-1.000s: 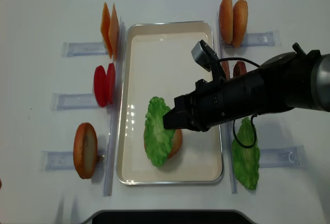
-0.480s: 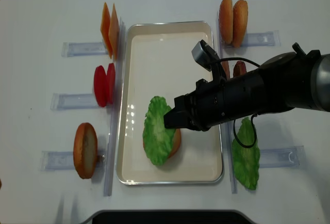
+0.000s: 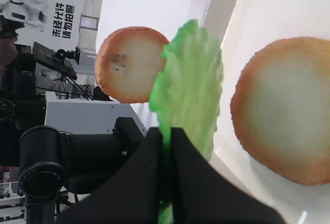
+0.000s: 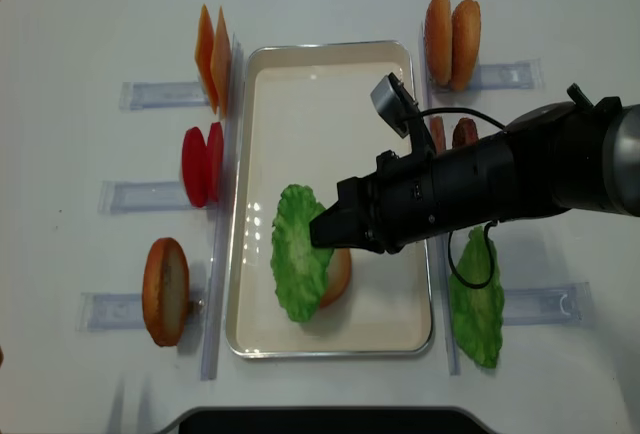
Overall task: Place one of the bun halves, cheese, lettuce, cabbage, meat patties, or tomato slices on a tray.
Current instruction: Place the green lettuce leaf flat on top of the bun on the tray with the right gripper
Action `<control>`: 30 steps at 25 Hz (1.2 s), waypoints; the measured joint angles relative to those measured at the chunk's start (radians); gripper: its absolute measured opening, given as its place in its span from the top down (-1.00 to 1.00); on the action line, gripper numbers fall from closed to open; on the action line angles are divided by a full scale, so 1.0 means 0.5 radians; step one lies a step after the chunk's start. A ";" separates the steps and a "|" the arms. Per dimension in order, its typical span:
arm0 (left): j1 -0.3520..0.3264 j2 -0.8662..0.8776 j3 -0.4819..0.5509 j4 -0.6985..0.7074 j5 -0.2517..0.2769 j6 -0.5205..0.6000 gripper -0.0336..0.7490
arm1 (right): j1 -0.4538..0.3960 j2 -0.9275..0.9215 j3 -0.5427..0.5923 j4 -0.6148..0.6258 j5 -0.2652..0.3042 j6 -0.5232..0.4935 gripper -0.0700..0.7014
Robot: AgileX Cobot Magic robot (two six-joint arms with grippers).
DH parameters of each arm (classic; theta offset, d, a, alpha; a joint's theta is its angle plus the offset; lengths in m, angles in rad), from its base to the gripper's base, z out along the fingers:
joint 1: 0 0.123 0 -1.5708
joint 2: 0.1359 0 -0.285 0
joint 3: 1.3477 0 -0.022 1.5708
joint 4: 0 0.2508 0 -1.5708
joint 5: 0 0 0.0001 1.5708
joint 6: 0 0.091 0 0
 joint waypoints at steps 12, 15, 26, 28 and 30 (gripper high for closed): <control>0.000 0.000 0.000 0.000 0.000 0.000 0.23 | 0.033 0.000 0.000 0.066 -0.072 0.000 0.81; 0.000 0.000 0.000 0.000 0.000 0.000 0.24 | 0.102 0.000 0.000 0.068 -0.124 0.000 0.81; 0.000 0.000 0.000 0.000 0.000 0.000 0.23 | 0.121 0.000 0.000 0.068 -0.215 -0.037 0.81; 0.000 0.000 0.000 0.000 0.000 0.000 0.23 | 0.121 0.000 0.000 0.070 -0.233 -0.056 0.81; 0.000 0.000 0.000 0.000 0.000 0.000 0.24 | 0.121 0.000 0.000 0.070 -0.252 -0.080 0.81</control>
